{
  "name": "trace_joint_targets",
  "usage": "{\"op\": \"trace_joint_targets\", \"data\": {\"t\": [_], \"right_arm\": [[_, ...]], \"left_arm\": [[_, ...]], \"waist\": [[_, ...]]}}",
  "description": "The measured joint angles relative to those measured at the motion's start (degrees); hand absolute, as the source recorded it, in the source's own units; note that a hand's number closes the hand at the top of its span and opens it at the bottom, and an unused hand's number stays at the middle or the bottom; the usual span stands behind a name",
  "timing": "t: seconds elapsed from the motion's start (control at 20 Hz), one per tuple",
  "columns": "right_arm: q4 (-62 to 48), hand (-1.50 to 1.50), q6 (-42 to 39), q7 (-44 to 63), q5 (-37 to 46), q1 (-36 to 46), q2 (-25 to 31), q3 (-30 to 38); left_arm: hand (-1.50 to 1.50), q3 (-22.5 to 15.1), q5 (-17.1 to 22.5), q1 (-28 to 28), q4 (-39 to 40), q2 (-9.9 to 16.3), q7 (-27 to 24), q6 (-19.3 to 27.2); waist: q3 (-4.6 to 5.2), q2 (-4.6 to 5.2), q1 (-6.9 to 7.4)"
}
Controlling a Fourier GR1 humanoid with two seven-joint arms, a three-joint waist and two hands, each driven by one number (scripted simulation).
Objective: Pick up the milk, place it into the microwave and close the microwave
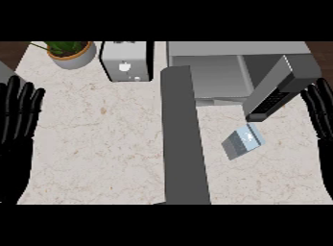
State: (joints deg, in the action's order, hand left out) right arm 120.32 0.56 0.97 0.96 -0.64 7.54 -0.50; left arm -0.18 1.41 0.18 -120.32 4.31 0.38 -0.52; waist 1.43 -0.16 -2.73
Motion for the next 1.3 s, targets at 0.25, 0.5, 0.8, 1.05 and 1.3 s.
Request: {"op": "trace_joint_targets", "data": {"t": [0.25, 0.5, 0.8, 1.05, 1.3], "right_arm": [[1.81, -1.5, -1.48, 1.77, -1.27, 0.44, 1.6, 2.16], [5.72, -1.5, -4.13, 5.87, -5.65, -0.37, 1.51, 0.5], [8.39, -1.5, -4.21, 9.39, -6.55, -1.54, 0.61, 0.28], [6.39, -1.5, -3.6, 7.54, -2.88, -3.46, -0.82, -0.5], [1.87, -1.5, -3.63, 4.22, -0.12, -4.18, -1.67, -0.28]], "left_arm": [[-1.5, 3.88, 3.52, -3.65, 3.25, 2.97, 0.66, -2.81], [-1.5, 5.9, 11.89, -0.78, 4.31, 2.72, 1.56, -6.77], [-1.5, 9.26, 20.12, 5.69, 0.13, 3.7, 3.82, -11.24], [-1.5, 13.43, 25.98, 11.39, -4.68, 4.82, 5.41, -14.5], [-1.5, 16.32, 29.34, 15.12, -8.21, 4.77, 6.92, -16.6]], "waist": [[-1.02, 0.11, 1.79], [-1.28, 0.06, 2.53], [-1.38, 0.05, 2.85], [-1.41, 0.06, 3.01], [-1.42, 0.08, 3.05]]}}
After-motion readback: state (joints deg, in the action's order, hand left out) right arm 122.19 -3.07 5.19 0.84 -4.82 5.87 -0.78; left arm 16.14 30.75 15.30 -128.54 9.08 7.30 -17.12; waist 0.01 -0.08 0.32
